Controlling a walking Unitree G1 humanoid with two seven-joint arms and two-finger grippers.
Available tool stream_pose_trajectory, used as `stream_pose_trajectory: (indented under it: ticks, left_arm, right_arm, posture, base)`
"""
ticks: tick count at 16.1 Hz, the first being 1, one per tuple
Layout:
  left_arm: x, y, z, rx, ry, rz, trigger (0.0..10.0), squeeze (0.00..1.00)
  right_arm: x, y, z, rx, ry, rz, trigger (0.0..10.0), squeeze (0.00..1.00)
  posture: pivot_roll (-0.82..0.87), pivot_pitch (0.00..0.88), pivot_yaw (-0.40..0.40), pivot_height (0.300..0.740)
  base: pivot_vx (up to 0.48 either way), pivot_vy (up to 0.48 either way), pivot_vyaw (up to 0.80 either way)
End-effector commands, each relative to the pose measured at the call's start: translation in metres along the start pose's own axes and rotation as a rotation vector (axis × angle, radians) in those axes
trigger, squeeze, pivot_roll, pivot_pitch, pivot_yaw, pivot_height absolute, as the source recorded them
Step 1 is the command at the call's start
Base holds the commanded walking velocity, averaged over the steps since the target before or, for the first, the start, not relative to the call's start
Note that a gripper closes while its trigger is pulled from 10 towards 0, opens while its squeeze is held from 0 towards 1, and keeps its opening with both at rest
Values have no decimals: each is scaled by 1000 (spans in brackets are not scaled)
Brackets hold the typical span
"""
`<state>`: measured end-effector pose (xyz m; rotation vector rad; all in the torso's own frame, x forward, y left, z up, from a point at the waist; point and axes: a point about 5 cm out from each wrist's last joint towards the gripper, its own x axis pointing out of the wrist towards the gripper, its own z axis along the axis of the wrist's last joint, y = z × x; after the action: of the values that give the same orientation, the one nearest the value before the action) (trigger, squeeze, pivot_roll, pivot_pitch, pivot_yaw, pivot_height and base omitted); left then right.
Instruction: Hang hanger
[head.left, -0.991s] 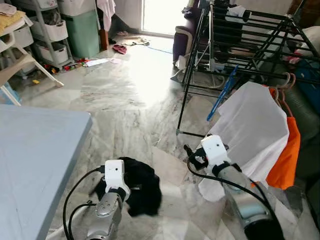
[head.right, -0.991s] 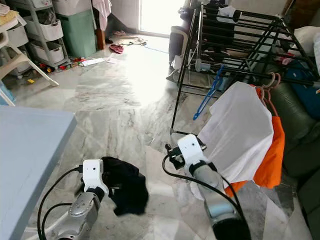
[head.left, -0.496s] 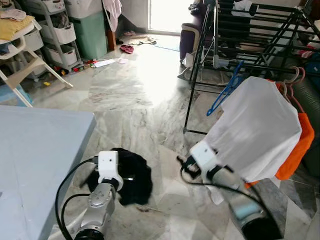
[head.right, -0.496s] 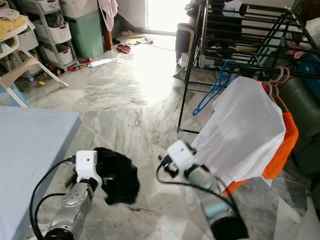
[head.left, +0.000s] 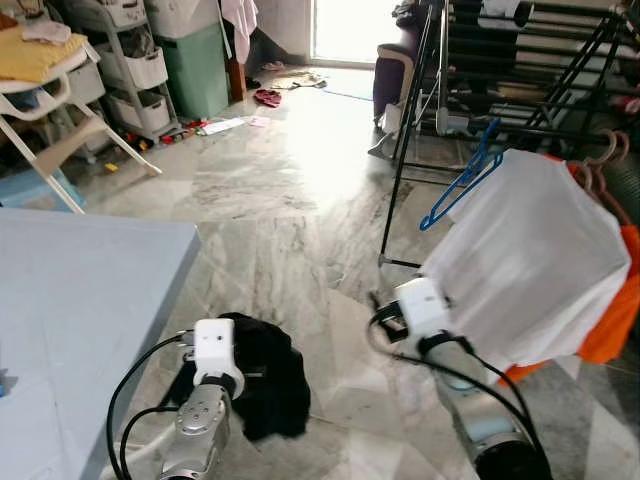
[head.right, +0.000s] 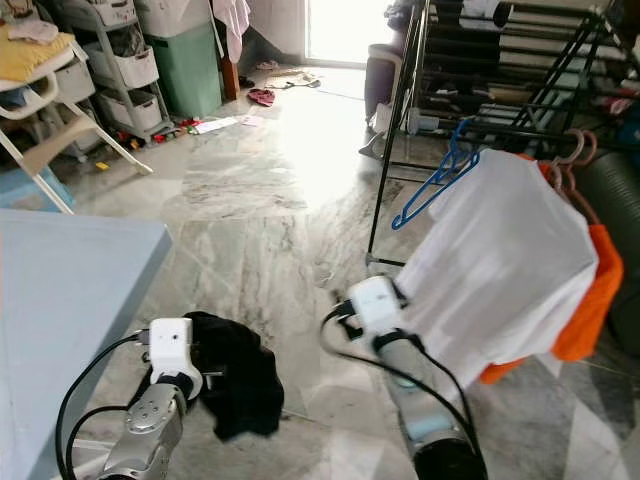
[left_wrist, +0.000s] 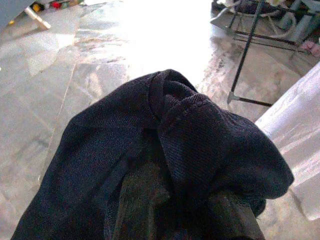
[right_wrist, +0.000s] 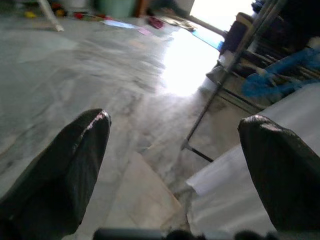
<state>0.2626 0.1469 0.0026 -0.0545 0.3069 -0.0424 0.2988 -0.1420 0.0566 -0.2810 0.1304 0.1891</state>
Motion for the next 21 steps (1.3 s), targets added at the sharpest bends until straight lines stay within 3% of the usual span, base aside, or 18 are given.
stream_pose_trajectory:
  ticks: [1, 3, 5, 9, 12, 17, 21]
  left_arm:
    - [0, 6, 4, 26, -24, 11, 10000, 0]
    - [-1, 13, 3, 14, -17, 12, 10000, 0]
    - [1, 16, 4, 14, -16, 25, 10000, 0]
    - [9, 4, 18, 8, -55, -29, 10000, 0]
    - [13, 1, 31, 66, -109, -40, 10000, 0]
    - [20, 3, 49, 107, -170, -51, 10000, 0]
    - [12, 3, 42, 47, -177, -57, 10000, 0]
  right_arm:
    - [-4, -8, -6, 28, 15, -58, 10000, 0]
    - [-7, -10, -10, -7, 9, -52, 10000, 0]
    - [-6, -15, -10, 32, 11, -88, 10000, 0]
    - [0, -23, -5, 89, -4, -185, 10000, 0]
    - [-2, -28, -5, 124, -10, -257, 10000, 0]
    - [-7, -31, -10, 120, -9, -270, 10000, 0]
    - [-11, -34, -10, 109, -8, -258, 10000, 0]
  posture:
    - [-110, 0, 28, 740]
    - [-105, 0, 15, 740]
    - [-107, 0, 25, 740]
    - [-100, 0, 47, 740]
    - [-121, 0, 100, 740]
    - [-149, 0, 118, 740]
    - [-151, 0, 96, 740]
  base:
    - [0, 0, 0]
    - [0, 0, 0]
    - [0, 0, 0]
    - [0, 0, 0]
    - [0, 0, 0]
    - [0, 0, 0]
    - [0, 0, 0]
